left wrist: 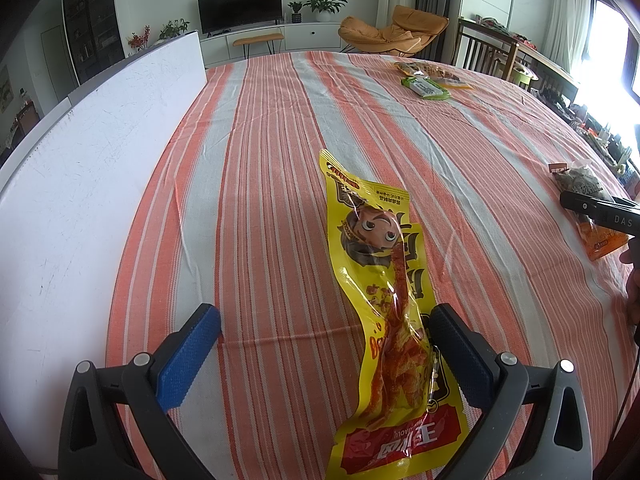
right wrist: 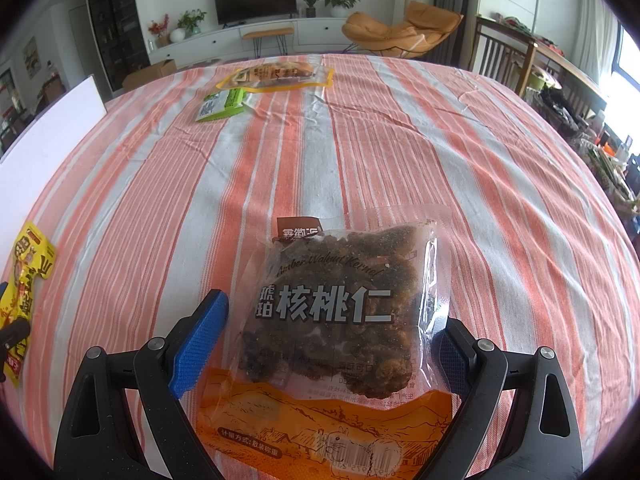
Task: Organize snacks
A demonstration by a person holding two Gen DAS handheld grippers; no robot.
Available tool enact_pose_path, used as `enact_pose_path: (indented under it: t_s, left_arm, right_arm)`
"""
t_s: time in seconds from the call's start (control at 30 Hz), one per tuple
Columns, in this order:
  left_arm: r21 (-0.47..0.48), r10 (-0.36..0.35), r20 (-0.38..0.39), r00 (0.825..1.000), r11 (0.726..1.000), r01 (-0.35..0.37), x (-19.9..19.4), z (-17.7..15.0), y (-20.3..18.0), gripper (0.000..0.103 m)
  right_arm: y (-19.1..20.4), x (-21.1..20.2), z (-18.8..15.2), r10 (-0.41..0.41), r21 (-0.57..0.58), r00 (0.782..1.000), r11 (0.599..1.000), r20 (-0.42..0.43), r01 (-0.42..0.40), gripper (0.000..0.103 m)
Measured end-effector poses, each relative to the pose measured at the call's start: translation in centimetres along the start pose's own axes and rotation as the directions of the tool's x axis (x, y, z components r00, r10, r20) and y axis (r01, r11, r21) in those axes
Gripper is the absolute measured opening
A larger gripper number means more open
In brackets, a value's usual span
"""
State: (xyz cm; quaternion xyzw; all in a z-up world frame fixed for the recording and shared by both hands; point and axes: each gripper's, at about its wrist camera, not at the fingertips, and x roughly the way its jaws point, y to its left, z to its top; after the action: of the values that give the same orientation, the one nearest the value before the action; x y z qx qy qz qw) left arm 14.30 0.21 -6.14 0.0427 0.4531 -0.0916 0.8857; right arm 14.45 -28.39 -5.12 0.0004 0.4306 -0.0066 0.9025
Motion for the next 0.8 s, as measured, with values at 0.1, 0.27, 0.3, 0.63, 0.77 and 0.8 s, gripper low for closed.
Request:
enact_pose_path:
  t_s: [0.1, 0.27, 0.3, 0.63, 0.77, 0.8]
  left_arm:
    - [0.0, 0.0, 0.0, 1.0, 1.0, 0.0, 0.0, 0.0, 0.0, 0.103]
    - [0.0, 0.0, 0.0, 1.0, 1.0, 0.0, 0.0, 0.0, 0.0, 0.103]
    - [-0.004, 0.001, 0.0, 1.0, 1.0, -0.001, 0.0, 0.0, 0.0, 0.103]
    - [0.058, -0.063, -0.022, 0.998, 0.996, 0.065, -1.0, 0.7, -1.3, 0.044]
    - [-0.128, -0.24, -0.022, 0.971, 0.963, 0.235, -1.5, 0.9, 1.4, 0.022]
    - [-0.192, -0.285, -0.005, 0.959, 0.941, 0.278, -1.8, 0.6, 2.3, 0.022]
  right_arm:
    - [0.0, 0.0, 0.0, 0.0, 0.0, 1.0, 1.0, 0.0, 0.0, 0.095]
    - [0.0, 0.0, 0.0, 0.001, 0.0, 1.0, 1.0, 0.0, -0.001, 0.095]
    - [0.0, 0.0, 0.0, 0.0, 0.0, 1.0, 1.0, 0.0, 0.0, 0.095]
    - [-0.4, 0.6, 1.4, -0.006, -0.01, 0.991, 1.0, -0.136, 0.005, 0.084]
    - [-1.8, -0.6, 2.0, 0.084, 0.102, 0.985, 0.992, -0.148, -0.069, 0.048]
    - [-2.1, -0.9, 2.0, 0.108, 0.132, 0.983, 0.987, -0.146, -0.089, 0.029]
